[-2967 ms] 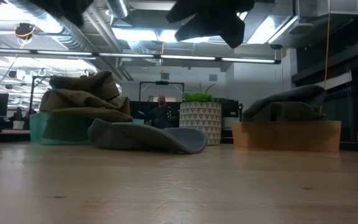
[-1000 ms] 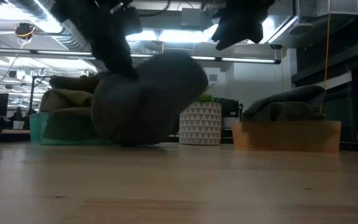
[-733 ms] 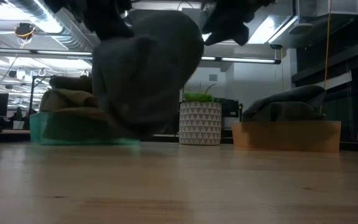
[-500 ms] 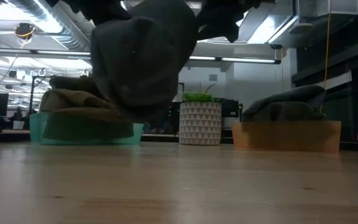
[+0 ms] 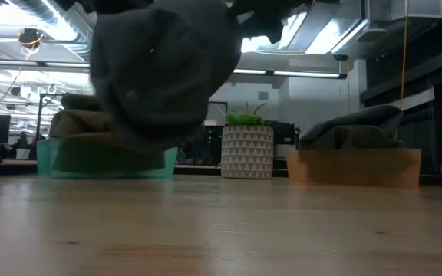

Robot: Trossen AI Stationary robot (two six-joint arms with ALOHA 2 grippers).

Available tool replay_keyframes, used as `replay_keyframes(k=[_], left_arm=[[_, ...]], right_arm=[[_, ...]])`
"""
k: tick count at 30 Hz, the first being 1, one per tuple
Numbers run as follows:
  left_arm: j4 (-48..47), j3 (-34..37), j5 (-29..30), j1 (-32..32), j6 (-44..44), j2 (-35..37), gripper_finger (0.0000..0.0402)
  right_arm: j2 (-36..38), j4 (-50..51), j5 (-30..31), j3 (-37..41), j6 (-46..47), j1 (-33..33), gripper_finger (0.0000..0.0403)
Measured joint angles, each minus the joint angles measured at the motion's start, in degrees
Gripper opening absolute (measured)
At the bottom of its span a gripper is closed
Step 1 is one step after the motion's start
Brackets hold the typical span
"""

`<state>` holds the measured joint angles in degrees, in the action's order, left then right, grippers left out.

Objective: Pick & Place hat
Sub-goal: Put the blue cap into the orange bin

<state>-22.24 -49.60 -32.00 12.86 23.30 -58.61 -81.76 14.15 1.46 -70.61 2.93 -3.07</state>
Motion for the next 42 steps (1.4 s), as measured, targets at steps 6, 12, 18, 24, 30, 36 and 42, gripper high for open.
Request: replay_keyframes(k=[6, 12, 18, 24, 30, 36, 42], left_arm=[[6.60, -0.02, -0.34, -0.02, 2.52, -0.04, 0.0015], [5.96, -0.02, -0.36, -0.02, 3.96, -0.04, 0.0015], [5.49, -0.02, -0.10, 0.00, 4.62, -0.02, 0.0015], [5.90, -0.02, -1.15, -0.01, 4.67, -0.06, 0.0019], [6.46, -0.09, -3.59, 0.00, 6.04, -0.05, 0.0038], [9.19, -0.09, -6.59, 0.00, 7.98, -0.06, 0.0039], [9.83, -0.09, -6.61, 0.04, 9.48, 1.52, 0.0058]], right_arm=[[-0.42, -0.65, -7.33, 0.00, 0.44, -0.57, 0.0233], [-0.37, -1.23, -11.31, 0.00, 2.08, -0.55, 0.0143], [-0.37, -2.24, -17.28, 0.00, 4.13, -0.44, 0.0021], [-0.37, -2.79, -20.74, 0.00, 6.30, -0.55, 0.0017], [-0.22, -3.87, -23.59, 0.00, 6.46, -0.55, 0.0014], [0.13, -4.41, -26.45, 0.00, 7.32, -1.58, 0.0014], [1.20, -3.50, -29.00, 0.00, 10.40, -3.84, 0.0014]])
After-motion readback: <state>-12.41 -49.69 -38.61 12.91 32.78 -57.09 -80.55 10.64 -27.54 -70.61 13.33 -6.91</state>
